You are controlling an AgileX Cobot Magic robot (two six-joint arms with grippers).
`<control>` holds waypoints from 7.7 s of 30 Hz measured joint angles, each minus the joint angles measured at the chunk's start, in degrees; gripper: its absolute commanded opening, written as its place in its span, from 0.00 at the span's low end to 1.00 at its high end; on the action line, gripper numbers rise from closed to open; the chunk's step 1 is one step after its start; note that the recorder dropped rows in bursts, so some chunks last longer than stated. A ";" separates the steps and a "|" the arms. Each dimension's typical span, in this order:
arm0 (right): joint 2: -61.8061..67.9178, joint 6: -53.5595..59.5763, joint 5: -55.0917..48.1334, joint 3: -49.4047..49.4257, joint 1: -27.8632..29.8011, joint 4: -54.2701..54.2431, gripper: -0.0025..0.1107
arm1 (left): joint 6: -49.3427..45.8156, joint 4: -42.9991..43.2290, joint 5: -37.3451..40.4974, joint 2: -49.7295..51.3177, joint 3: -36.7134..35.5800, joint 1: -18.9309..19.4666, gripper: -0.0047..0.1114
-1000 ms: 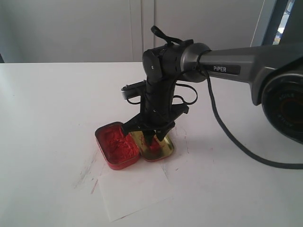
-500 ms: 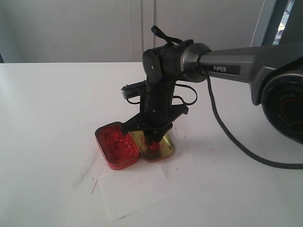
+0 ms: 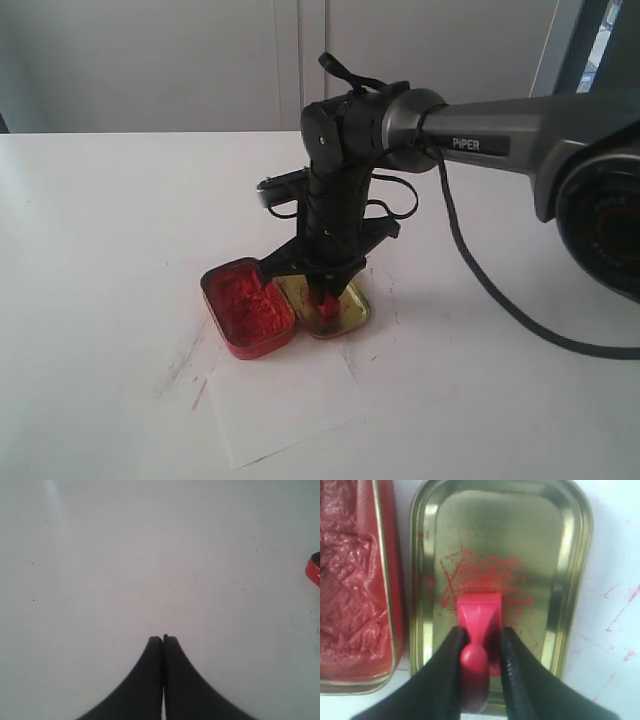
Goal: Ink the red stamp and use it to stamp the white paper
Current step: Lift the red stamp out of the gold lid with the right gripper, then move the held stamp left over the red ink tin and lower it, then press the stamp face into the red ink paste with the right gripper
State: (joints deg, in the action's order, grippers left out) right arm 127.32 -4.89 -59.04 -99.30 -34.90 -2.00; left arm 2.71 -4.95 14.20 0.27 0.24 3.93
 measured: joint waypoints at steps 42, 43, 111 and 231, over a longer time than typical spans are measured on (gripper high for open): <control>-7.84 -0.58 -0.14 0.00 -2.33 2.00 0.02 | 0.00 0.00 0.00 0.00 0.00 0.00 0.04; -7.84 -0.48 -0.03 0.00 -2.97 2.00 0.02 | 0.00 0.00 0.00 0.00 0.00 0.00 0.04; 3.21 4.09 -5.43 -9.69 -7.42 -5.65 0.02 | 0.00 0.00 0.00 0.00 0.00 0.00 0.04; 2.42 4.30 -4.46 -10.18 -7.42 -2.69 0.02 | 0.00 0.00 0.00 0.00 0.00 0.00 0.04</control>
State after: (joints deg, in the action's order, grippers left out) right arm 129.74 -0.59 -63.49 -109.48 -42.31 -4.69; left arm 2.71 -4.95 14.20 0.27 0.24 3.93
